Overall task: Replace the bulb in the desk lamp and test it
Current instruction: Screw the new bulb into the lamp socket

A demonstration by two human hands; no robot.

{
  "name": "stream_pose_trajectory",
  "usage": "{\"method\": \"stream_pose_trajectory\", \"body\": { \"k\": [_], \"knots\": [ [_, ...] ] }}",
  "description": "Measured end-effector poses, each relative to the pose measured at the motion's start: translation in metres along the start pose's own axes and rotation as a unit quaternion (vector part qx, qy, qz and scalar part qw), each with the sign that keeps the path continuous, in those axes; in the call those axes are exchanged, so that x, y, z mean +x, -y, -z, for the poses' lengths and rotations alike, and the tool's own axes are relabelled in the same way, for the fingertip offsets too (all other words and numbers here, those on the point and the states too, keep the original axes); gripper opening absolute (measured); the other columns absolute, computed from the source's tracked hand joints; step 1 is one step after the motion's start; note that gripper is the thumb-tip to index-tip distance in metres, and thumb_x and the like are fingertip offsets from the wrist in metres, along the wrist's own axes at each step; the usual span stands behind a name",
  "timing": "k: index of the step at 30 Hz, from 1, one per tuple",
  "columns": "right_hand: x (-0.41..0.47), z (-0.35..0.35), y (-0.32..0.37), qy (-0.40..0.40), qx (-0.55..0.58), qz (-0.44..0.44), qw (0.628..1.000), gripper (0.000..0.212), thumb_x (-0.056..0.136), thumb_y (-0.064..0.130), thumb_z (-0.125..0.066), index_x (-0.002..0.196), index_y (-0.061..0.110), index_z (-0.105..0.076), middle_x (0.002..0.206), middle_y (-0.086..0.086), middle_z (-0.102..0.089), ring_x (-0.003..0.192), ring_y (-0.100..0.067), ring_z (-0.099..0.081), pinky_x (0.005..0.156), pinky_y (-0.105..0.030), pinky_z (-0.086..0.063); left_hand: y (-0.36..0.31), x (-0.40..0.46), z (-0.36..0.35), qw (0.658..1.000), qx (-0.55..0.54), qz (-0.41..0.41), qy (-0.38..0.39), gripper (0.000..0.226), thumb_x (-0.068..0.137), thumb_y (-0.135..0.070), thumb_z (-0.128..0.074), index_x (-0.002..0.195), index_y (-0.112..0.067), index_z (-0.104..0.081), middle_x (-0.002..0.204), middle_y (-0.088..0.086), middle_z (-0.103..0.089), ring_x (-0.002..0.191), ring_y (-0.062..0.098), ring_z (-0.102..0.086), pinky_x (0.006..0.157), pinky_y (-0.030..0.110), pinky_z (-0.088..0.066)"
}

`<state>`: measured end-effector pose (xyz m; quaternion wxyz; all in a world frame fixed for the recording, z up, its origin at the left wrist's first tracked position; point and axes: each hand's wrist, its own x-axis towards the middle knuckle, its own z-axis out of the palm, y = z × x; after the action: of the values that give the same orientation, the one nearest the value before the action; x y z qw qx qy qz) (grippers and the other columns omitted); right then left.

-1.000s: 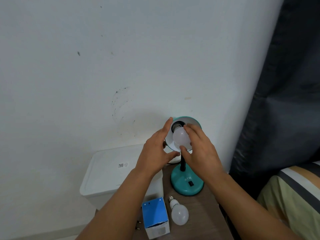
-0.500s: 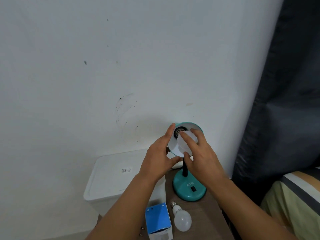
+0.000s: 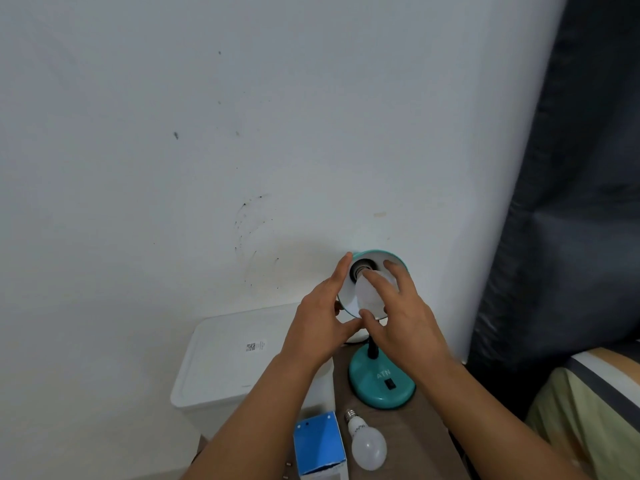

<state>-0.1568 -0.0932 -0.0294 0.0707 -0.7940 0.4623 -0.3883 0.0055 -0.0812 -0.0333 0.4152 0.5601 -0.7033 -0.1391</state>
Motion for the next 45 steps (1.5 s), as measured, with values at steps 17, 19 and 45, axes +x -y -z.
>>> {"method": "stream_pose_trajectory", "body": {
  "k": [17,19,45],
  "knots": [
    [-0.006,-0.005,-0.006,0.001,0.062,-0.007,0.998,0.06,0.085,0.022,-0.066,0.14,0.029,-0.042,0.146,0.005,-0.033,0.101,-0.02,-0.06,0.082,-0.031,-0.056,-0.003,-0.001,0.0,1.0,-0.015,-0.003,-0.003,0.1,0.08,-0.032,-0.08,0.149,-0.059,-0.014,0.116,-0.013,-0.063,0.095,0.002,-0.061,0.082,0.014,-0.051],
    [-0.006,-0.005,-0.006,-0.01,0.059,-0.02,0.998,0.058,0.086,0.02,-0.064,0.139,0.026,-0.042,0.143,0.007,-0.036,0.093,-0.018,-0.061,0.08,-0.028,-0.055,-0.003,-0.001,0.0,1.0,-0.016,0.001,-0.006,0.101,0.078,-0.034,-0.081,0.148,-0.061,-0.013,0.11,-0.014,-0.062,0.093,0.002,-0.06,0.081,0.015,-0.051],
    [-0.002,0.0,-0.011,-0.003,0.034,-0.013,0.999,0.054,0.086,0.025,-0.067,0.135,0.025,-0.044,0.135,0.003,-0.045,0.109,-0.021,-0.056,0.084,-0.034,-0.053,-0.002,-0.001,-0.002,1.0,0.014,0.01,0.001,0.106,0.077,-0.036,-0.083,0.147,-0.063,-0.008,0.103,-0.012,-0.064,0.088,0.006,-0.063,0.079,0.019,-0.054]
  ]
}}
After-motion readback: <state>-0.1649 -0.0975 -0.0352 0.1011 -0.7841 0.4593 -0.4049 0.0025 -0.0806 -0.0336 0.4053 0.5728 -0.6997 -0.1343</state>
